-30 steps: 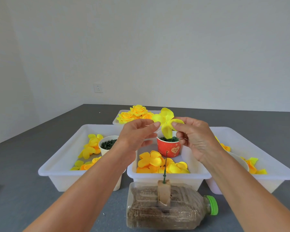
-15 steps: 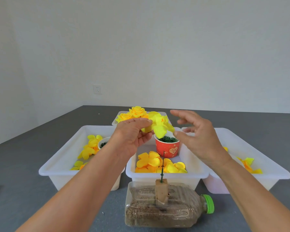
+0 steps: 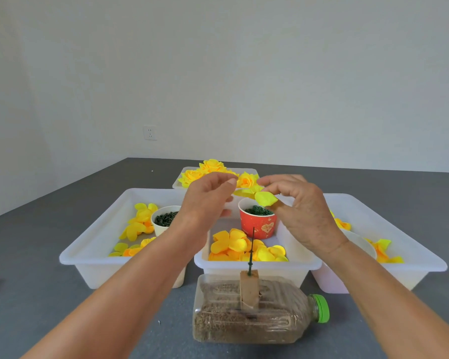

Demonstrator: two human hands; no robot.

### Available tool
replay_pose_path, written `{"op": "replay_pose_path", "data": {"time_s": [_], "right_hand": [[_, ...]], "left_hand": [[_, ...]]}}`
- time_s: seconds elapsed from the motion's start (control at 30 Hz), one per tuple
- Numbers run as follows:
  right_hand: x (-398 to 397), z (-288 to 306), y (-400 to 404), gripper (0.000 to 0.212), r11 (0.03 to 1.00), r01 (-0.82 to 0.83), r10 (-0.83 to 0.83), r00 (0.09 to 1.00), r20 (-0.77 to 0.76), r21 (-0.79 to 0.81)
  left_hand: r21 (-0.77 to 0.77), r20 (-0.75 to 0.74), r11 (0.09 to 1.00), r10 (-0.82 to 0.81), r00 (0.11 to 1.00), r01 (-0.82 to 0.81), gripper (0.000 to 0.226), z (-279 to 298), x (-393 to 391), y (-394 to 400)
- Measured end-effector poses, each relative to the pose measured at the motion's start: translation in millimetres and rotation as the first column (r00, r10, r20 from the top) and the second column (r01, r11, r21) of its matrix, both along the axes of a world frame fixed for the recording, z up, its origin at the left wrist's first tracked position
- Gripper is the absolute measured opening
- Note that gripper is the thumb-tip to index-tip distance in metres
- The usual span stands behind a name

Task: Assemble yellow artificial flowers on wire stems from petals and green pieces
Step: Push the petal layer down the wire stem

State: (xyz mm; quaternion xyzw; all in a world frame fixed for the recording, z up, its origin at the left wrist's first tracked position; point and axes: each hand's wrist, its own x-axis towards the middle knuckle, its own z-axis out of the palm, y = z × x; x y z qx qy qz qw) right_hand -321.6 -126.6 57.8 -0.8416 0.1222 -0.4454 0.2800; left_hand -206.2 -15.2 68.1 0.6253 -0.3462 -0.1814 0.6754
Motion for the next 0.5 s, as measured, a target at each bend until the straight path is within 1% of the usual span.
{"op": "replay_pose_path", "data": {"time_s": [0.07,0.13,0.2,0.27,0.33,0.4,0.43,0.5], "right_hand": [[1,-1,-1,0.007,0.982,-0.105,0.104,0.994,0.012,0.158],[3,-2,-2,0.011,0.944,-0.191,0.180,0.981,0.064,0.269],[5,-3,-4,0.012,0.936,-0.200,0.186,0.980,0.073,0.291],[7,-4,-5,0.012,0.933,-0.199,0.187,0.980,0.070,0.299],[10,-7,-7,0.012,0.937,-0.175,0.161,0.984,0.071,0.303],[11,-10,-9,0.005,0.929,-0.155,0.137,0.987,0.079,0.337],[11,-11,-10,0.003,0.912,-0.163,0.141,0.986,0.087,0.375],[10,-14,-11,0.005,0.849,-0.206,0.184,0.978,0.093,0.486]], "left_hand": [[-0.053,0.134,0.997,-0.042,0.990,0.049,0.022,-1,4,2],[-0.052,0.254,0.992,-0.100,0.962,0.117,0.028,-1,8,3],[-0.001,0.396,0.992,-0.116,0.911,0.126,0.033,-3,11,-1],[0.028,0.511,0.997,-0.072,0.857,0.067,0.032,-7,14,-9],[-0.006,0.512,0.999,-0.035,0.858,0.044,0.023,-10,16,-16],[-0.031,0.481,0.999,-0.016,0.876,0.036,0.011,-13,18,-20],[-0.038,0.468,0.999,-0.011,0.884,0.032,0.008,-14,19,-22],[-0.045,0.422,0.998,-0.018,0.907,0.040,0.011,-17,20,-24]]}}
